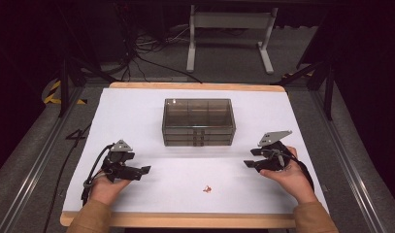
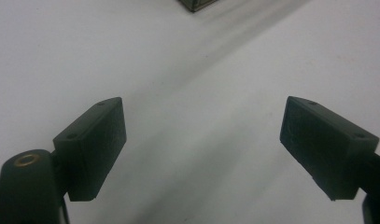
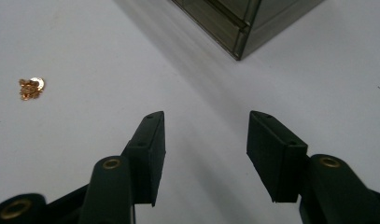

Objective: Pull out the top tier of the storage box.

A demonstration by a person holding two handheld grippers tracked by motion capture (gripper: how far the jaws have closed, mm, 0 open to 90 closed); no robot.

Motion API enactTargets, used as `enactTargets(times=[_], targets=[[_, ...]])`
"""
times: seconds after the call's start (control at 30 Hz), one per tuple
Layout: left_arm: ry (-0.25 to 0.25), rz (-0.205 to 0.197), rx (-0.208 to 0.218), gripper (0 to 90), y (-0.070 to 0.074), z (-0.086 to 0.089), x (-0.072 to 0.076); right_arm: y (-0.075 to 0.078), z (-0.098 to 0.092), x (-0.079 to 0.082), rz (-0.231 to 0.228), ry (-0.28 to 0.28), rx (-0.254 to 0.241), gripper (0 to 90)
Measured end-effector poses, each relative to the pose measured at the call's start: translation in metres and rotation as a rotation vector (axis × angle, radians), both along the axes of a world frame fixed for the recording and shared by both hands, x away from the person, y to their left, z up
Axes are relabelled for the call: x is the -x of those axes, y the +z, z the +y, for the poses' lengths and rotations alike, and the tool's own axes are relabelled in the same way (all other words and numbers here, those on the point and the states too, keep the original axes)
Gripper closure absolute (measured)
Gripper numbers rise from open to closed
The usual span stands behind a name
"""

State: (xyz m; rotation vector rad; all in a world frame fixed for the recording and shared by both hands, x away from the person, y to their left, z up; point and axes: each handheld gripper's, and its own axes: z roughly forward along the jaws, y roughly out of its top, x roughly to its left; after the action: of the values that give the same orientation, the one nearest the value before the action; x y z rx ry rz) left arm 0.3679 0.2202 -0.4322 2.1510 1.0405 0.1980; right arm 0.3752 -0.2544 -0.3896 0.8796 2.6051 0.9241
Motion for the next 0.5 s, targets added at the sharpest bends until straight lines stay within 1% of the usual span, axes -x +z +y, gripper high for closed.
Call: enactTargets(times=[0.03,0.07,0.1,0.23,0.37,0.47,0.5], targets=[[-0.003,0.001,-0.001,15.1,0.000,0.000,0.000,0.000,0.002,0.001,0.002,0.009,-0.004,47.6],[-0.006,-0.007,-0.001,15.1,0.000,0.000,0.001,0.001,0.003,0.002,0.002,0.015,-0.007,47.6],[-0.011,-0.001,0.003,15.2,0.001,0.000,0.001,0.001,0.005,0.002,-0.002,0.029,-0.010,47.6],[-0.004,-0.012,0.009,15.2,0.001,0.001,0.002,0.003,0.012,0.005,-0.011,0.058,-0.020,47.6],[-0.010,-0.004,0.010,15.2,0.001,0.001,0.002,0.005,0.019,0.007,-0.016,0.088,-0.048,47.6],[-0.010,-0.005,0.013,15.2,0.000,0.000,0.002,0.004,0.026,0.008,-0.017,0.117,-0.054,47.6],[-0.010,-0.005,0.013,15.2,0.000,0.000,0.002,0.004,0.026,0.008,-0.017,0.117,-0.054,47.6]])
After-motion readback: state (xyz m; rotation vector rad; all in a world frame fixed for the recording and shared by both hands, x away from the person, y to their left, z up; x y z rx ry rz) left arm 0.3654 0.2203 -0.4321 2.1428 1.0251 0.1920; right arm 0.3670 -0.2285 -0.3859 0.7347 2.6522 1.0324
